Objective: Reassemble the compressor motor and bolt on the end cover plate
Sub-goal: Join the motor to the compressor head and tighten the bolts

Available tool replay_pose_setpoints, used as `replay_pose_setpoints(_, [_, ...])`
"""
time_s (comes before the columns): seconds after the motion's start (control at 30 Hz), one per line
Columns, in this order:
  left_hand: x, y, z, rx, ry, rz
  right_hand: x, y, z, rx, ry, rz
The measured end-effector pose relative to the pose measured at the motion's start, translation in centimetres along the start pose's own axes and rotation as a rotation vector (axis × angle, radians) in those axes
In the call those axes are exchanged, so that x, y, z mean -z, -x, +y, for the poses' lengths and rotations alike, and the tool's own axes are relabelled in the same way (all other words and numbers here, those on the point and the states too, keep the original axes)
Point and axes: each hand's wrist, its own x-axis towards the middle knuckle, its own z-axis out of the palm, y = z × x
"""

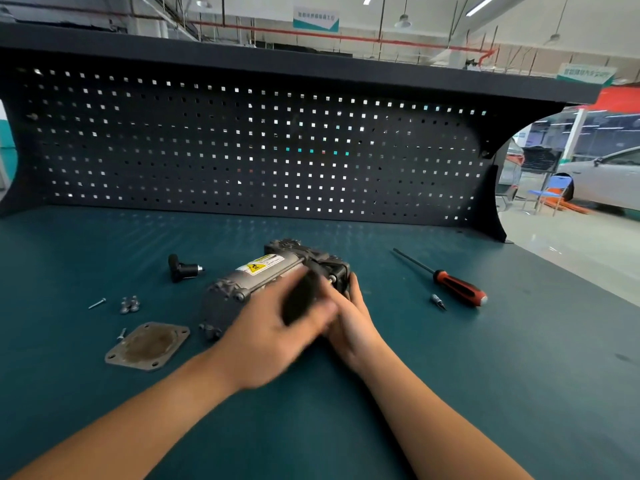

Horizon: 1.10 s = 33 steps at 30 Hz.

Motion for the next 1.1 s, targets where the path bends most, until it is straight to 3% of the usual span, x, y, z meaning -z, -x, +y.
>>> replay_pose_setpoints(0.1, [-1.7, 0.1, -0.2, -0.103, -0.911, -0.737, -0.1, -0.1, 0.2, -0.001, 0.027, 0.045])
replay_pose_setpoints(0.17, [-2.7, 0.3, -0.3, -0.202, -1.072, -0.890, -0.3, 0.2, 0.2, 0.002, 0.022, 0.052])
replay_pose_setpoints(0.23, [-2.2, 0.7, -0.7, -0.248, -0.973, -0.744, -0.2, 0.1, 0.2, 0.019, 0.053, 0.061])
replay_pose_setpoints(0.33, [-0.7, 0.7, -0.5, -0.070, -0.314, -0.278, 0.1, -0.2, 0.0, 0.027, 0.041, 0.047])
replay_pose_setpoints(0.43, [0.5, 1.0, -1.2, 0.107, 0.385, 0.293, 0.3, -0.1, 0.0, 0.008, 0.034, -0.009])
replay_pose_setpoints(0.5, [1.1, 1.1, -1.5, 0.195, 0.529, 0.442, 0.2, 0.1, 0.0, -0.007, 0.032, -0.019])
replay_pose_setpoints(0.57, [1.3, 1.0, -1.3, 0.182, 0.430, 0.368, 0.0, 0.1, -0.2, -0.010, 0.032, -0.031])
replay_pose_setpoints(0.63, [0.5, 0.6, -0.2, 0.081, 0.182, 0.122, 0.2, 0.1, -0.2, 0.010, 0.038, -0.031])
replay_pose_setpoints(0.73, [-1.6, 0.4, -0.2, -0.151, -0.674, -0.412, 0.4, -0.1, -0.1, 0.056, 0.152, -0.025])
replay_pose_setpoints(0.8, [-2.1, 0.6, -0.5, -0.259, -1.008, -0.637, 0.1, 0.1, 0.1, 0.019, 0.087, 0.013])
replay_pose_setpoints(0.9, [-1.0, 1.2, -0.4, -0.319, -0.916, -0.489, -0.3, 0.1, 0.3, 0.017, 0.063, 0.065])
replay_pose_setpoints(1.0, [0.5, 1.9, -1.2, -0.357, -0.643, -0.196, -0.2, -0.1, 0.2, 0.011, 0.031, 0.062])
replay_pose_setpoints(1.1, [0.1, 2.1, -1.5, -0.099, -0.295, 0.088, -0.3, -0.1, 0.1, 0.000, 0.027, 0.031])
